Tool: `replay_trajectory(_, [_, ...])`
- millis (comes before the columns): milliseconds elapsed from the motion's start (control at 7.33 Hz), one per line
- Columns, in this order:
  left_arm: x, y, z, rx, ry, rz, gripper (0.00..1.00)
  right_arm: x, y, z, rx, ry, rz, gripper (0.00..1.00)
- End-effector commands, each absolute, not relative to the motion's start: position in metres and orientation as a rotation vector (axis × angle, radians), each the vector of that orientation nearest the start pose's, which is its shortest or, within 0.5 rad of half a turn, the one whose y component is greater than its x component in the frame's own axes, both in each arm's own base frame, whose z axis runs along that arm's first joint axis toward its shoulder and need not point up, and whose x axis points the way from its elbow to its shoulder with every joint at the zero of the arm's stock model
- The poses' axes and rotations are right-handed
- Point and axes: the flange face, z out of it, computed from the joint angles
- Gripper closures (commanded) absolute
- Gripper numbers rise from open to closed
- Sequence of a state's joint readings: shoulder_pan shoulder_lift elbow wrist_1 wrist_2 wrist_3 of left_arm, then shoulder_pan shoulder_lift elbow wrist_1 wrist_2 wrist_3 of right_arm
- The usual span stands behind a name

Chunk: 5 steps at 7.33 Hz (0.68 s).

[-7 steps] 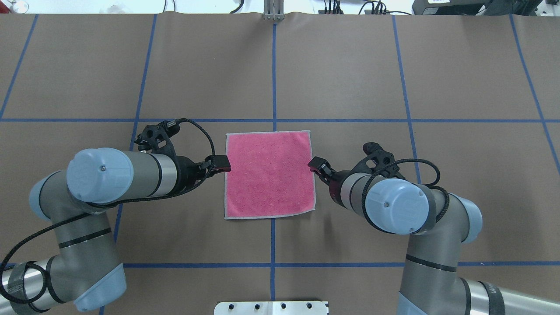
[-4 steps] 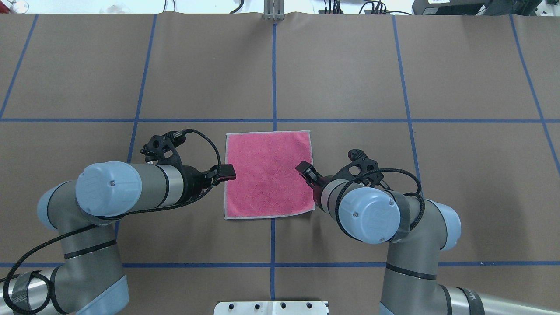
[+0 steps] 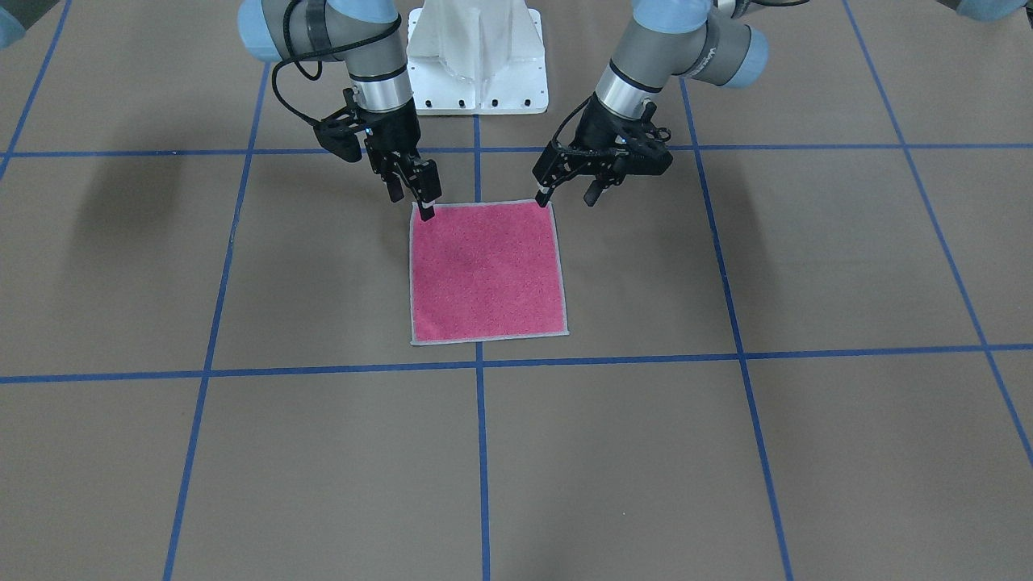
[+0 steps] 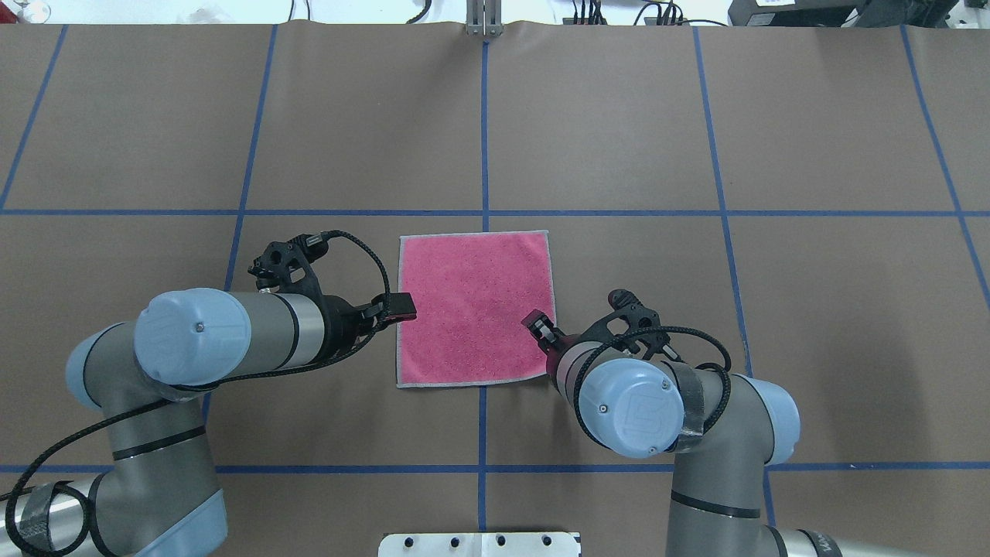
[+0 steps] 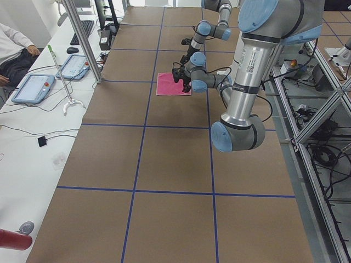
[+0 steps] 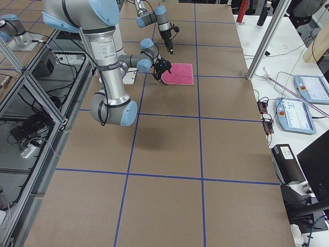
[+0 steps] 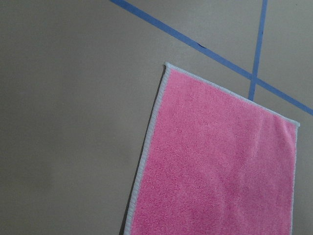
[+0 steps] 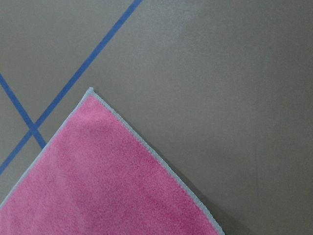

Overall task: Fold towel twice with both arms
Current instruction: 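Lower the left gripper and the right gripper onto the towel's near corners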

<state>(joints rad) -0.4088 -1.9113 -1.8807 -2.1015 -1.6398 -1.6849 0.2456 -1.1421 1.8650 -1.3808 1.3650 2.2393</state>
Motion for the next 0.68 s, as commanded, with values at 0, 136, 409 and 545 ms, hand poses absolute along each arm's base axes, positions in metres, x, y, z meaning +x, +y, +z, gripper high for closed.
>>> replay_trajectory(0, [0.4846, -0.3482, 0.2747, 0.114, 1.181, -0.420, 0.00, -0.5643, -0.2853, 0.2763, 0.003, -0.957, 0.951, 0.39])
replay_trajectory(136, [0.4851, -0.3475, 0.2747, 0.113, 1.181, -0.419, 0.00, -0.5688, -0.2775, 0.2794, -0.001, -0.953, 0.953, 0.42])
replay_trajectory(409, [0.4839, -0.3479, 0.2758, 0.114, 1.179, -0.421, 0.00, -0.5717, -0.2774, 0.2795, -0.008, -0.957, 0.992, 0.72])
replay_trajectory(545, [0.4839, -0.3479, 0.2758, 0.115, 1.179, -0.419, 0.00, -0.5705, -0.2772, 0.2775, -0.010, -0.962, 0.992, 1.00])
